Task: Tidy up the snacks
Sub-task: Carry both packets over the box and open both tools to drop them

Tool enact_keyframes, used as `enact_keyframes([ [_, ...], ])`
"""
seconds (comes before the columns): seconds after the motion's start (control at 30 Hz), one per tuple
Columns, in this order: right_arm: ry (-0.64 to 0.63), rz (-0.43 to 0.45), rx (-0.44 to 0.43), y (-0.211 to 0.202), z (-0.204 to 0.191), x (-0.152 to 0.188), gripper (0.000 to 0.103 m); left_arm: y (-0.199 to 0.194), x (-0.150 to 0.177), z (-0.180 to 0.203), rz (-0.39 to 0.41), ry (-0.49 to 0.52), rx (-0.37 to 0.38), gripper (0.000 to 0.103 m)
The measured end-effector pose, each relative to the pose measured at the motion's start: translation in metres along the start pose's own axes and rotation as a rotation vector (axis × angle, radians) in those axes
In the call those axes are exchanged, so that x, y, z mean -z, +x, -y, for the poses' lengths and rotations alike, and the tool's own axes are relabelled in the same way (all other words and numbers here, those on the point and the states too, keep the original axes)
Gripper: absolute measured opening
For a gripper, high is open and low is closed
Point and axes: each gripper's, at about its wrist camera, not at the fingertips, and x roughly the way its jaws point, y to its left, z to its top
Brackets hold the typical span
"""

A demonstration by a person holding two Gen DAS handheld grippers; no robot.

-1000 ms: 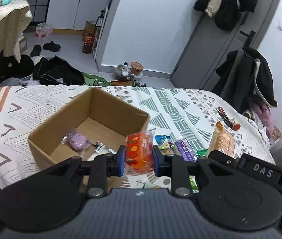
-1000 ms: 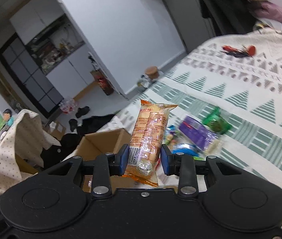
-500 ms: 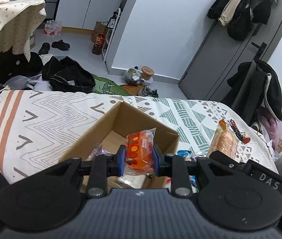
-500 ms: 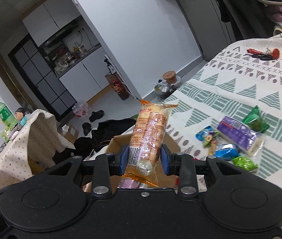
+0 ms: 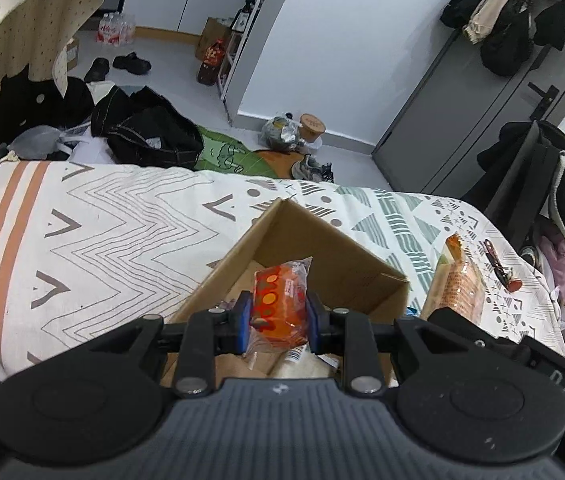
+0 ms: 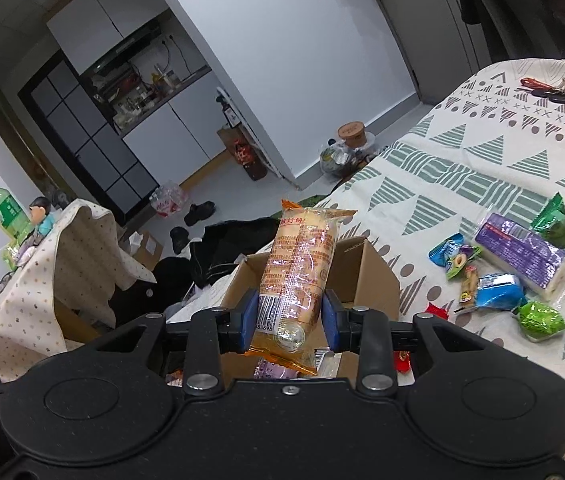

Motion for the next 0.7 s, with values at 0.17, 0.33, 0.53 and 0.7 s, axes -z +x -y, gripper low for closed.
enact_keyframes([
  [0.17,0.006,-0.018,0.005,0.01,0.002,-0.002,0.033,0.018,-0.003,-0.001,-0.029,0.008,-0.002,0.026],
  [0.33,0.016,-0.046,0.011,0.023,0.004,-0.003,0.033,0.035,-0.006,0.002,-0.056,0.022,-0.015,0.026],
  [0.53,0.029,-0.061,0.014,0.033,0.008,-0.006,0.033,0.051,-0.009,0.003,-0.086,0.014,0.003,0.027],
  [0.7,0.029,-0.067,0.022,0.039,0.009,-0.006,0.033,0.052,-0.014,0.0,-0.094,-0.013,0.005,0.03],
])
